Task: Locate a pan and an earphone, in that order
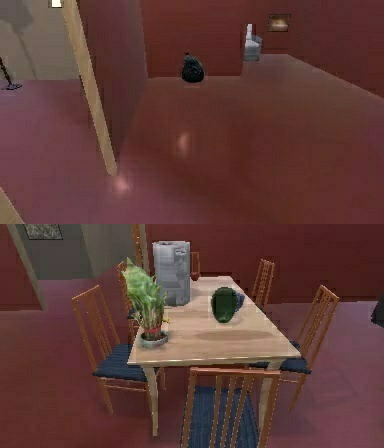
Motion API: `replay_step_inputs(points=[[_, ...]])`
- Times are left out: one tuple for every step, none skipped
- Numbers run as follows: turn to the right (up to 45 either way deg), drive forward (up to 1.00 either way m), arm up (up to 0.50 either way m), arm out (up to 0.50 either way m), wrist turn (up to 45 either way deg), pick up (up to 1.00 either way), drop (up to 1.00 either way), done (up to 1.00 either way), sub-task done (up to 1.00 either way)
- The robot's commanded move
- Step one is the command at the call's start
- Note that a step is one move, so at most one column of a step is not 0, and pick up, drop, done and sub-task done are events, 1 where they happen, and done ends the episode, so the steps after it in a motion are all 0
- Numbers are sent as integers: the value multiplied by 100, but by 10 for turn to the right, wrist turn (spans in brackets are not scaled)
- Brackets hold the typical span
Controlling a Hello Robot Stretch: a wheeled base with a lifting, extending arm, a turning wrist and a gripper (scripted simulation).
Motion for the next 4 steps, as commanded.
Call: replay_step_inputs(points=[[180,0,0,0,0,0,0,0,0],[0,15,0,0,0,0,0,0,0],[240,0,0,0,0,0,0,0,0],[0,100,0,0,0,0,0,0,0]])
